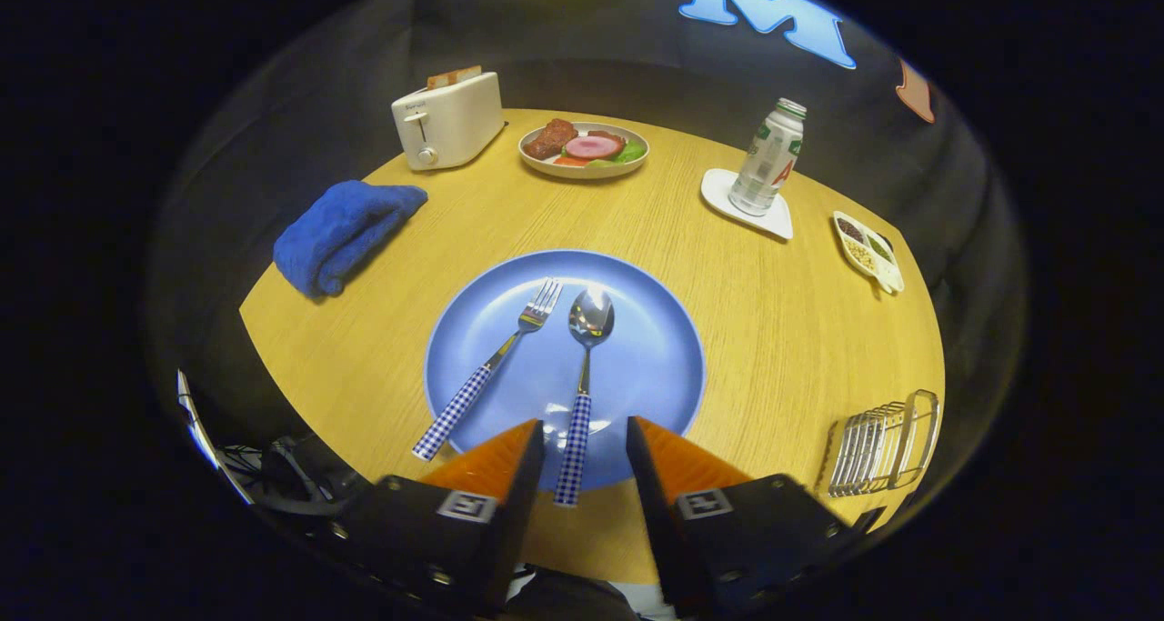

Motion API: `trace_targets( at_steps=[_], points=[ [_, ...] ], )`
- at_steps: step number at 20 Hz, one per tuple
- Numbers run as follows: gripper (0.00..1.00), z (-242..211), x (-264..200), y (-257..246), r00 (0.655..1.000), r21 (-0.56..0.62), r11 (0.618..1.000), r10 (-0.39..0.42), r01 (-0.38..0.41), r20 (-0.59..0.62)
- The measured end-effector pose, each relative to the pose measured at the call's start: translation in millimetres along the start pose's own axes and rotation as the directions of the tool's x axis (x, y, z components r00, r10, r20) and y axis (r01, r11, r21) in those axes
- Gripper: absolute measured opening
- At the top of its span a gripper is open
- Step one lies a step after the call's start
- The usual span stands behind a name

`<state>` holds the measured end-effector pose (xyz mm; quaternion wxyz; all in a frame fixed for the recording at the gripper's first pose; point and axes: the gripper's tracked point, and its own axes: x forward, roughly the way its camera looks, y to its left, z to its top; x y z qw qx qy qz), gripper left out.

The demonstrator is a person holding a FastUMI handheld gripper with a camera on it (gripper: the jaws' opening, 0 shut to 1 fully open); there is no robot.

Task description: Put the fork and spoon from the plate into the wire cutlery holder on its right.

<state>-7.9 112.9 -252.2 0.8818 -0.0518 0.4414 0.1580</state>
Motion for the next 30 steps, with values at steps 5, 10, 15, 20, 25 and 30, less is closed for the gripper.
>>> trace_targets(
  at_steps=[5,10,15,20,25,30],
  points=[
    [0.09,6,9,0,1.000,-0.004,1.000,-0.009,0.009,-0.021],
    [0.33,-1,16,3,0.998,-0.021,1.000,0.003,-0.004,-0.065],
    [0.22,-9,28,2,0.992,-0.017,1.000,0.010,-0.012,-0.124],
    [0.08,-4,27,-3,0.990,-0.016,1.000,0.006,-0.009,-0.142],
    [0.08,11,-5,-25,0.991,-0.088,0.996,-0.040,0.029,-0.129],
    [0.08,6,-52,-57,0.990,-0.075,0.997,-0.044,0.035,-0.132]
  ],
)
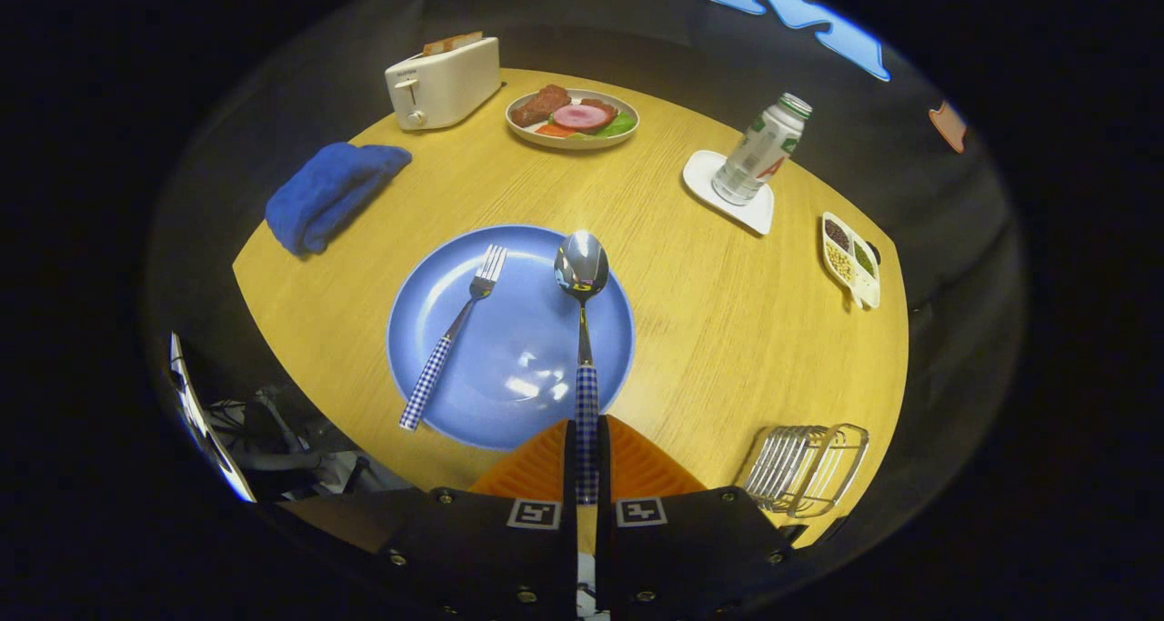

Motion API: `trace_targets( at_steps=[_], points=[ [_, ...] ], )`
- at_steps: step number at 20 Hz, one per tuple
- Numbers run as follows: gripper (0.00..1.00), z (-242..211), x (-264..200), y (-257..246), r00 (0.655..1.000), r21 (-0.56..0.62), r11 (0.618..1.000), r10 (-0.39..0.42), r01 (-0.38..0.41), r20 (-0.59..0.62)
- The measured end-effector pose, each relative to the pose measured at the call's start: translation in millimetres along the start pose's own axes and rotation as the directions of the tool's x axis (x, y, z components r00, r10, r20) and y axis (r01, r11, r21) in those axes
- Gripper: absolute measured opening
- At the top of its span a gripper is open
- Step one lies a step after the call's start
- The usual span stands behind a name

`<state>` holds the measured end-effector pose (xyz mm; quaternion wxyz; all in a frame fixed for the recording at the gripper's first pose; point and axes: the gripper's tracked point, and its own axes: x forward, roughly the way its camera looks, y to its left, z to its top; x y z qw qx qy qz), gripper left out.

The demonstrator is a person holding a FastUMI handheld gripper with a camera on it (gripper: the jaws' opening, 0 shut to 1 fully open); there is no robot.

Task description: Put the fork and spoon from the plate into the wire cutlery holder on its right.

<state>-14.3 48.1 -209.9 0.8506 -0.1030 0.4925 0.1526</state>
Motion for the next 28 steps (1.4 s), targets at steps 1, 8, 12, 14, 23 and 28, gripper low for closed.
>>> trace_targets(
  at_steps=[1,8,12,14,23,28],
  points=[
    [0.08,-8,-8,-6,1.000,0.016,1.000,0.002,-0.001,-0.018],
    [0.08,-49,-55,-73,0.993,0.099,0.988,-0.111,0.115,-0.049],
    [0.08,-78,-81,-108,0.986,0.124,0.980,-0.143,0.153,-0.089],
    [0.08,-92,-90,-125,0.981,0.138,0.975,-0.160,0.175,-0.114],
    [0.08,-142,-108,-161,0.961,0.156,0.969,-0.154,0.192,-0.230],
    [0.08,-155,-104,-172,0.935,0.112,0.978,-0.132,0.178,-0.329]
  ],
)
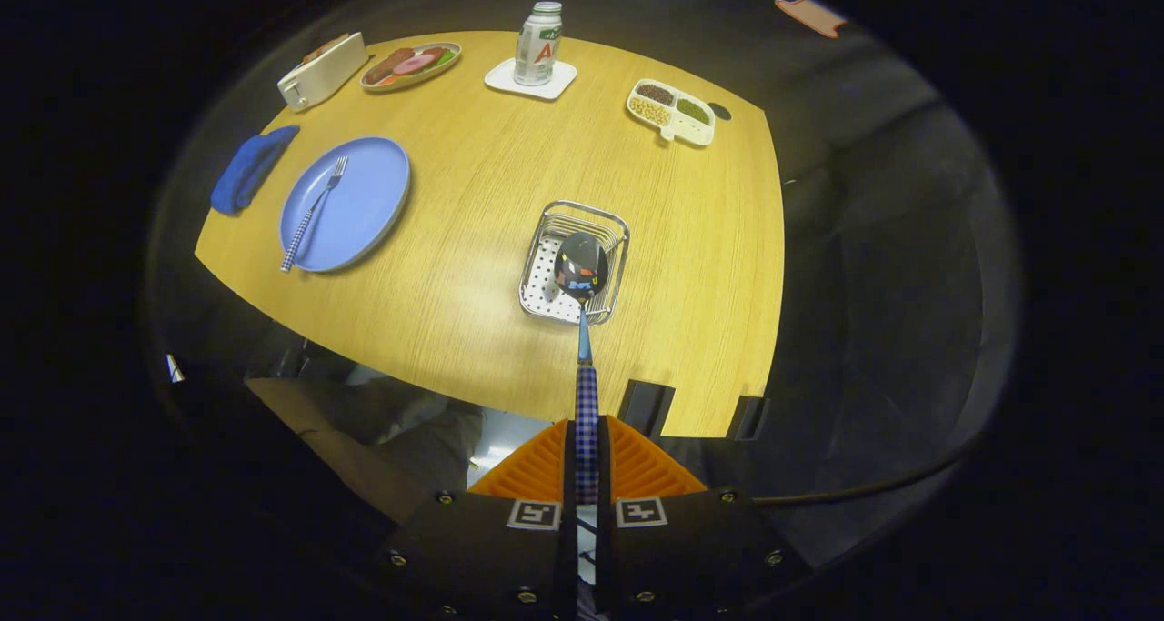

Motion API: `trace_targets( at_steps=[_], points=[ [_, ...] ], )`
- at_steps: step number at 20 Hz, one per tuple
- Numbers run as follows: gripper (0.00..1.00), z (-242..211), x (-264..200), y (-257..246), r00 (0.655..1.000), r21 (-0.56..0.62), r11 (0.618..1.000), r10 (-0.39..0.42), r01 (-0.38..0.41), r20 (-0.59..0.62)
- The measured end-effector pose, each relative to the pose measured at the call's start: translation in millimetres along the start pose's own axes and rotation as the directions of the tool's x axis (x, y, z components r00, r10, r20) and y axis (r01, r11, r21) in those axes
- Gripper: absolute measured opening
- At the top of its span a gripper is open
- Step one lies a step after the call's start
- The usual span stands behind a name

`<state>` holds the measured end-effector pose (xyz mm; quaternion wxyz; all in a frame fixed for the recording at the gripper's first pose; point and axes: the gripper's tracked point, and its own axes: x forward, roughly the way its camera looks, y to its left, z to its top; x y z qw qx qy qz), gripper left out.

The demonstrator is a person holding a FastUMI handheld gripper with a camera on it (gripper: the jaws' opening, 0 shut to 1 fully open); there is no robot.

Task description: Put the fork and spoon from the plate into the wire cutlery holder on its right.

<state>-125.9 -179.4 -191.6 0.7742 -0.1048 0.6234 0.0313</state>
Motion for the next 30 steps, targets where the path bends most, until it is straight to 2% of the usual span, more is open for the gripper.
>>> trace_targets(
  at_steps=[7,11,20,21,22,25,29,30],
  points=[
    [0.08,15,19,-11,0.981,-0.163,0.987,-0.029,-0.002,-0.190],
    [0.08,29,29,-5,0.968,-0.228,0.973,-0.034,-0.024,-0.248],
    [0.09,46,44,-1,0.965,-0.205,0.978,-0.022,-0.033,-0.262],
    [0.14,50,45,0,0.969,-0.194,0.980,-0.015,-0.034,-0.247],
    [0.14,50,45,0,0.972,-0.183,0.982,-0.009,-0.036,-0.235],
    [0.28,52,36,7,0.982,-0.138,0.989,0.022,-0.048,-0.186],
    [0.96,56,20,14,0.998,-0.009,0.999,0.046,-0.046,-0.033],
    [0.97,61,15,16,0.999,0.044,0.998,0.042,-0.043,0.025]
  ],
)
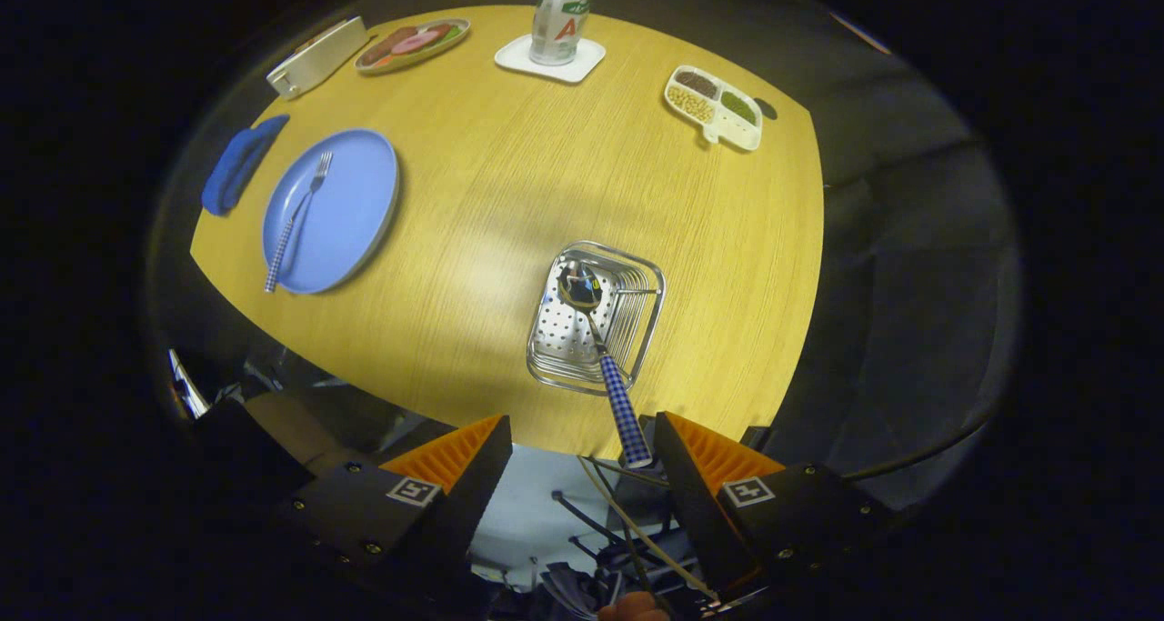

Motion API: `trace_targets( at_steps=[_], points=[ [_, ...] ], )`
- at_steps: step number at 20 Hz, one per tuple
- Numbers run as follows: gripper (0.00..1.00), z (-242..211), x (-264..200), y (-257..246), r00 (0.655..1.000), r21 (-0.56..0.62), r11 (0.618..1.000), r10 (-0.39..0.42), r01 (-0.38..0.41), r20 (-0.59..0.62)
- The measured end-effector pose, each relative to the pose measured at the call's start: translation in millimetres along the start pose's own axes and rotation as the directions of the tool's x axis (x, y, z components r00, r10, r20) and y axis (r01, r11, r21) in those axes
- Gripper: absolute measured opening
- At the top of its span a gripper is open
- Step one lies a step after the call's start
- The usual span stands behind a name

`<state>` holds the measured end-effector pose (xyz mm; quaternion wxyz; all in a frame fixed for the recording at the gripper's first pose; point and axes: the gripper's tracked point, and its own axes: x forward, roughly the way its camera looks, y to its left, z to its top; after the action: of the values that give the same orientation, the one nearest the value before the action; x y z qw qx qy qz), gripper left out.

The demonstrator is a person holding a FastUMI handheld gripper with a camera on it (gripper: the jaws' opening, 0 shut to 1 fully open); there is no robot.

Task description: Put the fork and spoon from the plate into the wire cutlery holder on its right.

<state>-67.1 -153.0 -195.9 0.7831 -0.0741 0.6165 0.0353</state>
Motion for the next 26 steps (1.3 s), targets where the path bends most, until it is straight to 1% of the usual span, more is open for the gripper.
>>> trace_targets(
  at_steps=[2,3,5,7,8,10,13,15,17,18,19,20,22,24,25,26],
  points=[
    [0.97,13,-12,7,0.989,0.081,0.997,-0.007,-0.005,0.148],
    [0.97,19,-22,12,0.974,0.127,0.992,-0.009,-0.020,0.226],
    [0.96,29,-35,26,0.933,0.218,0.974,-0.015,-0.068,0.359],
    [0.96,33,-42,39,0.893,0.265,0.958,-0.020,-0.112,0.451],
    [0.96,30,-43,45,0.884,0.276,0.953,-0.022,-0.122,0.467],
    [0.97,29,-46,53,0.871,0.287,0.949,-0.028,-0.131,0.491],
    [0.96,36,-58,66,0.831,0.290,0.948,-0.053,-0.133,0.554],
    [0.96,40,-64,79,0.812,0.265,0.955,-0.049,-0.132,0.581],
    [0.97,45,-67,91,0.797,0.217,0.970,-0.044,-0.110,0.602],
    [0.97,49,-72,96,0.778,0.193,0.976,-0.041,-0.104,0.627],
    [0.97,56,-77,109,0.756,0.171,0.976,-0.011,-0.133,0.654],
    [0.97,60,-79,120,0.745,0.152,0.975,0.022,-0.165,0.667],
    [0.97,63,-70,133,0.763,0.125,0.978,0.050,-0.169,0.644],
    [0.97,68,-61,158,0.790,0.096,0.972,0.114,-0.214,0.602],
    [0.99,72,-57,171,0.798,0.078,0.969,0.146,-0.234,0.584],
    [0.99,77,-52,183,0.807,0.060,0.969,0.163,-0.238,0.568]
  ],
)
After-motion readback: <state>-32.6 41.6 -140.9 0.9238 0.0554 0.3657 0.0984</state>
